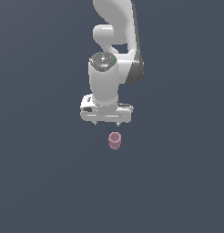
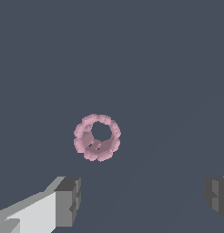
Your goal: Pick up the object and move it to a goal position.
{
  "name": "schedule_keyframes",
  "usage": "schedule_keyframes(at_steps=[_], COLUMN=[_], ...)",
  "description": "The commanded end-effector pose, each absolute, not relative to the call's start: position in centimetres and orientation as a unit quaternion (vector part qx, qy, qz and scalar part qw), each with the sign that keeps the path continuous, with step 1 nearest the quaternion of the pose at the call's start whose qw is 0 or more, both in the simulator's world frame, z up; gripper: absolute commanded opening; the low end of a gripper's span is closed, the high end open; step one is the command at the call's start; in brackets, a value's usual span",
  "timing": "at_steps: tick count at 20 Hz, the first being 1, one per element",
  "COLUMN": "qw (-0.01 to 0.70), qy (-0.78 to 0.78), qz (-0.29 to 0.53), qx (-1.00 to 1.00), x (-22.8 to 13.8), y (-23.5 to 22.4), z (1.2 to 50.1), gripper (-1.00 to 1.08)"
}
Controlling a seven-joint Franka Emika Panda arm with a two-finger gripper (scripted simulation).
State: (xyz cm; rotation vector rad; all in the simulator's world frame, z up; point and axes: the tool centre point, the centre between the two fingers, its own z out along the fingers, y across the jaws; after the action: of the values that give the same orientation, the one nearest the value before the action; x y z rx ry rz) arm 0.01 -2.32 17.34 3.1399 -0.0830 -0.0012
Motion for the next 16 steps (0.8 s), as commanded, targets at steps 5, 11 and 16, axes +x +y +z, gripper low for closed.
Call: schedule_keyframes(at_steps=[5, 11, 16], qw=[-0.004, -0.015, -0.015], qy=[-0.023, -0.010, -0.012], qz=[0.001, 0.006, 0.005], qx=[1.000, 1.000, 1.000], x=[0.2, 0.4, 0.4], y=[-1.8, -0.6, -0.6], z=[17.5, 17.9, 17.9], gripper=[1.00, 1.00, 1.00])
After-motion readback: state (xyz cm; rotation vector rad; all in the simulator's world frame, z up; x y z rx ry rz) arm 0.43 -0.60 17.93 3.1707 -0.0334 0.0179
